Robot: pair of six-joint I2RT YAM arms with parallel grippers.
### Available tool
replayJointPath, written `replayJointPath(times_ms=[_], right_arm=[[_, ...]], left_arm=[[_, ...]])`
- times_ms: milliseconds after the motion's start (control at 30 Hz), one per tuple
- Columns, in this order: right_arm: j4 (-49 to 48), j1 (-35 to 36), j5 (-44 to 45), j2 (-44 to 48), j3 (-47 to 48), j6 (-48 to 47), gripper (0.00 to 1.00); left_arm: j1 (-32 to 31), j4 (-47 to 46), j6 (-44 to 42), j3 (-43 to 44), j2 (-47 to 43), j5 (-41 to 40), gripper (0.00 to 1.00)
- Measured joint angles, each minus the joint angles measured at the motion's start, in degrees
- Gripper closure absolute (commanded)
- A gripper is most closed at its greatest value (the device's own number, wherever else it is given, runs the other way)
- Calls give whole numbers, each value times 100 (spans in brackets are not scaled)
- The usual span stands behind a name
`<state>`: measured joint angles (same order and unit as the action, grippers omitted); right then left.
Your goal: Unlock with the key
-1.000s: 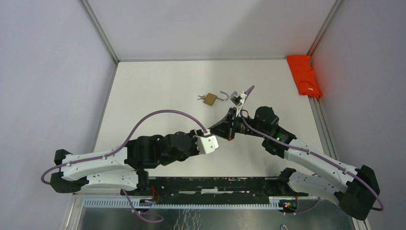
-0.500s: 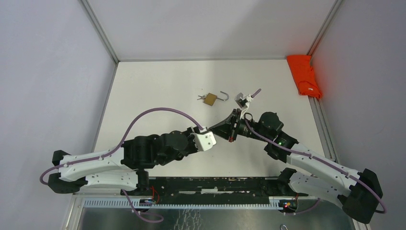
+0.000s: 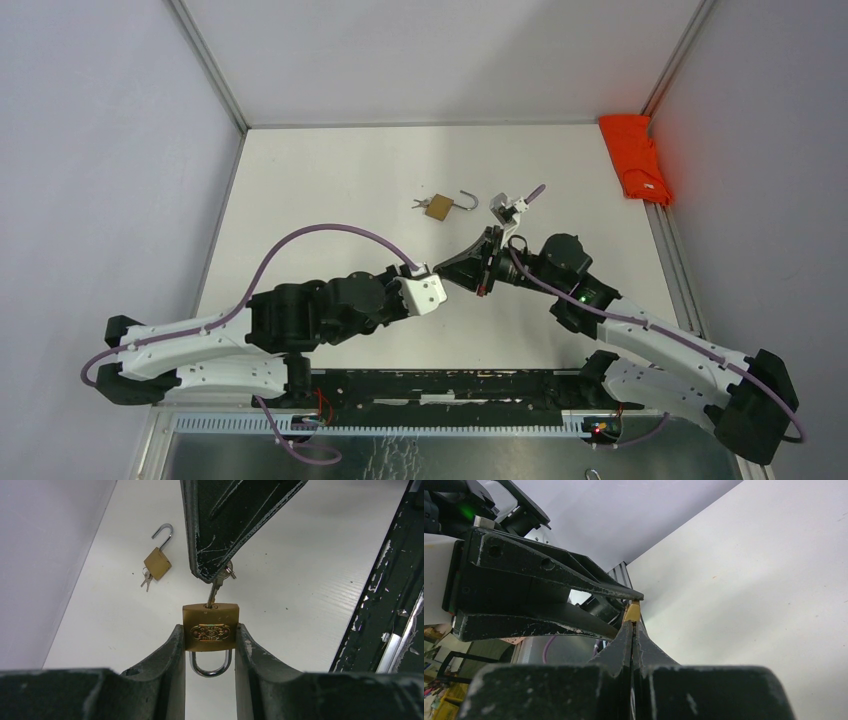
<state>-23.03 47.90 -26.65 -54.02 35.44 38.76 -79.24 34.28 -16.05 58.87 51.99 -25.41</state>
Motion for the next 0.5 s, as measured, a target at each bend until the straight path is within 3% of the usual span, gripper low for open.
replayJointPath(times_ms=[500], right_arm=[[-72,0,-179,-136,0,61,100]], left_arm=[[4,212,0,0,-42,262,98]])
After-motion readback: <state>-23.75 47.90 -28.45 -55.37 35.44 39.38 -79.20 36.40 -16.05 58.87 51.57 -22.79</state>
